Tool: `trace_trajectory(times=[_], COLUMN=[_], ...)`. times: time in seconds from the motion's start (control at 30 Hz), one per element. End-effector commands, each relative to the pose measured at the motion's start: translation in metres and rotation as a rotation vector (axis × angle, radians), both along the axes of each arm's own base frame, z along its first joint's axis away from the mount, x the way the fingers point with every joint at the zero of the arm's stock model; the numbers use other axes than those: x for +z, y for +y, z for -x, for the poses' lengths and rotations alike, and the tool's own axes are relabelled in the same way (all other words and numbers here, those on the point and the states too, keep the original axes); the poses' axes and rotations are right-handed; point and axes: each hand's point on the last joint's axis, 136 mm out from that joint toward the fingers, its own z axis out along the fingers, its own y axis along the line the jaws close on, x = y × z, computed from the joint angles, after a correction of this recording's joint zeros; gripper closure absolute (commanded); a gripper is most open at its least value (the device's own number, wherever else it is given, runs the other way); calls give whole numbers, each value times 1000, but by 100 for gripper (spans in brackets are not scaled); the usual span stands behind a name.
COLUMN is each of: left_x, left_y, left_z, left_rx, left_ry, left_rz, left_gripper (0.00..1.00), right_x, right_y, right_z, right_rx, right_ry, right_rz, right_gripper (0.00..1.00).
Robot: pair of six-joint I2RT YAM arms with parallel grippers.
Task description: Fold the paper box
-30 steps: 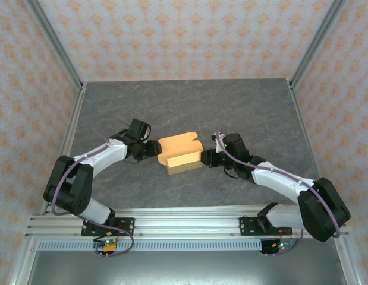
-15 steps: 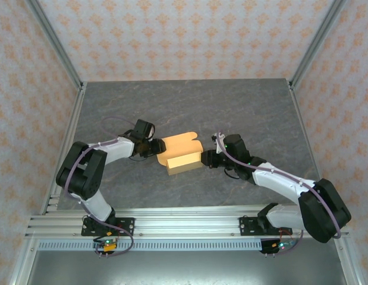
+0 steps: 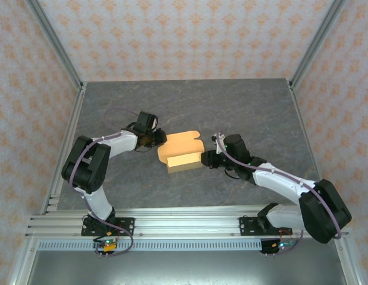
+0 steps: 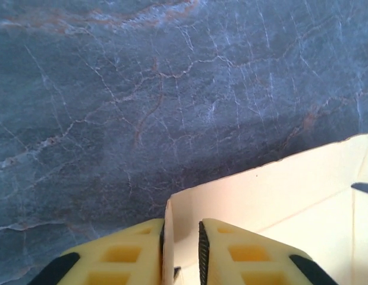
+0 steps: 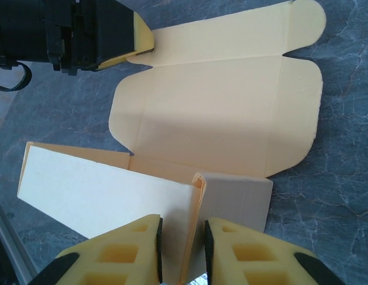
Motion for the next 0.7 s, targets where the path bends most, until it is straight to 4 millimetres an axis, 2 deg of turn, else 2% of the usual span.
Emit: trace_trajectory(times=[0.0, 0.07, 0.13, 0.23, 0.33, 0.43, 0.53, 0.67], left_x=[4, 5, 11, 31, 58, 89, 118, 139], left_y=[9, 9, 9, 9, 15, 19, 16, 10], left_z=[-12, -12, -13, -17, -20, -23, -23, -20], left_rx=[3, -1, -2, 8, 38, 60, 38, -7], left_ry=[-25, -35, -57, -124, -222, -333, -453, -584], left_rz=[-57, -59, -53, -36, -33, -26, 7, -5], left_gripper=[86, 91, 100, 100, 100, 100, 100, 100], right_x=[-46, -44, -39, -17, -2, 27, 46, 59], right_y=[-23, -24, -26, -22, -31, -35, -35, -47], right_z=[25, 24, 20, 15, 3, -6, -13, -22], right_rx=[-9, -19, -49, -66, -167, -237, -282, -388], right_ry=[132, 130, 127, 135, 160, 147, 153, 165], right_rz=[142, 142, 143, 114, 138, 96, 36, -6], right_gripper=[75, 73, 64, 56, 49, 42, 38, 35])
